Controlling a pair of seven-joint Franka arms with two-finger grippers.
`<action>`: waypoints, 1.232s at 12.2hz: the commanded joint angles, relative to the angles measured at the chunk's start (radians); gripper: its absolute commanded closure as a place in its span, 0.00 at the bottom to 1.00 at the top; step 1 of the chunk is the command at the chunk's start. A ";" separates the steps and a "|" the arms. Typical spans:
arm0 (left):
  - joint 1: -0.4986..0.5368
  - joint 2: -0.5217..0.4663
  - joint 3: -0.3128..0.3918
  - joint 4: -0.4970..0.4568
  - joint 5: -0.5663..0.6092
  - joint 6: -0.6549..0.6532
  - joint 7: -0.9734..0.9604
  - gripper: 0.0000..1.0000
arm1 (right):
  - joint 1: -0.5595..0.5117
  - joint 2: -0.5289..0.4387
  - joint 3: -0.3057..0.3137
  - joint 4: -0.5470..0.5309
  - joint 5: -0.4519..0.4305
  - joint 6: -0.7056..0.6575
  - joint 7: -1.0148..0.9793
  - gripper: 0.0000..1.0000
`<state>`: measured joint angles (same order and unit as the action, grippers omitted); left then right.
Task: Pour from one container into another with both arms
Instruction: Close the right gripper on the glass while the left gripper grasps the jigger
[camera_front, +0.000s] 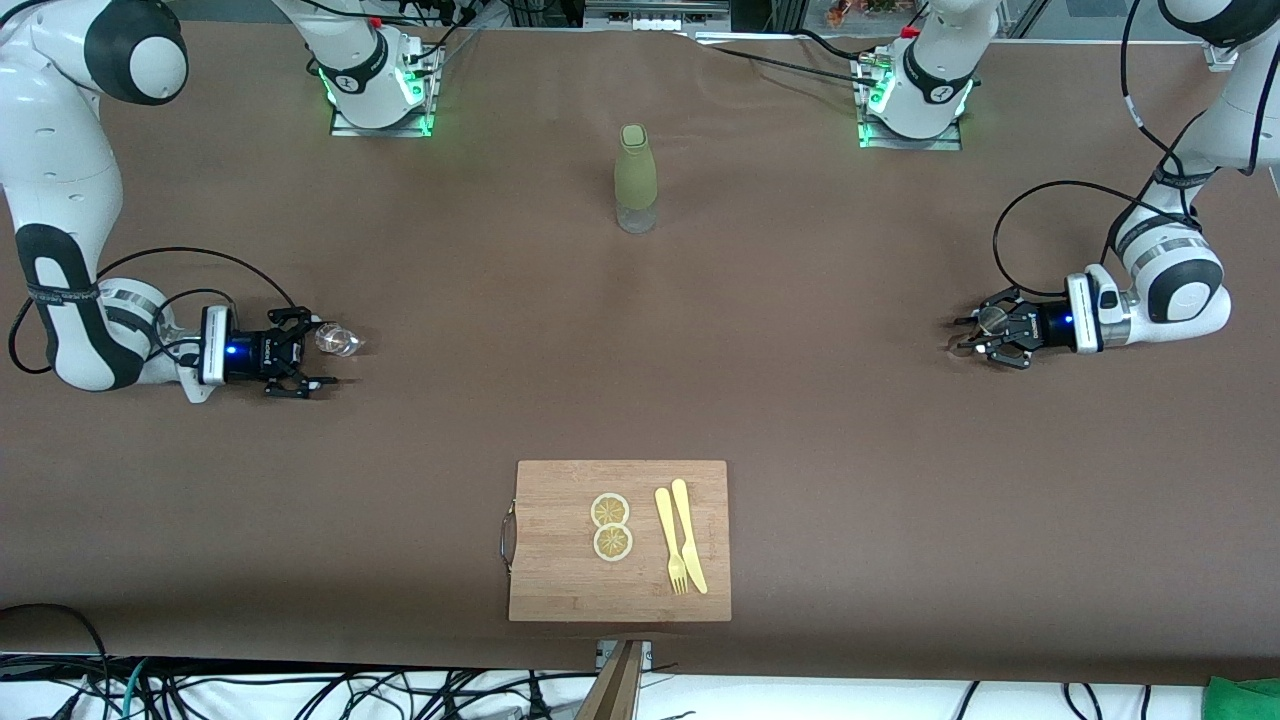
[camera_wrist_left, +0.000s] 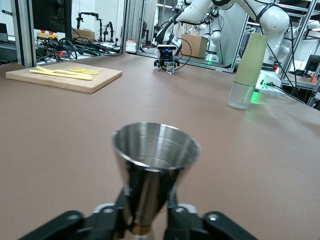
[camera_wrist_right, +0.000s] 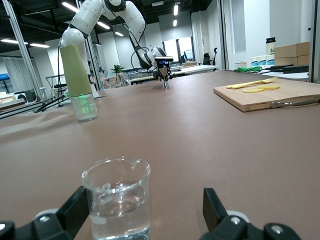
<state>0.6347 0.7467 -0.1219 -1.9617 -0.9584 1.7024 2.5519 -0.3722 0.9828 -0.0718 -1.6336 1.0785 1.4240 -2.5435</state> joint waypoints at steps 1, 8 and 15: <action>-0.007 -0.003 0.004 -0.011 -0.036 0.013 0.074 0.93 | 0.001 0.020 0.001 0.017 0.003 -0.017 -0.017 0.00; -0.006 -0.010 0.005 0.000 -0.033 0.000 0.029 1.00 | 0.019 0.020 0.000 0.011 0.003 -0.051 -0.055 0.00; -0.009 -0.089 0.002 0.020 -0.023 -0.061 -0.097 1.00 | 0.024 0.034 -0.003 0.009 -0.025 -0.051 -0.052 0.17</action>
<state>0.6346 0.6934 -0.1235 -1.9314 -0.9605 1.6559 2.4756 -0.3517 1.0066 -0.0707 -1.6340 1.0722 1.3893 -2.5809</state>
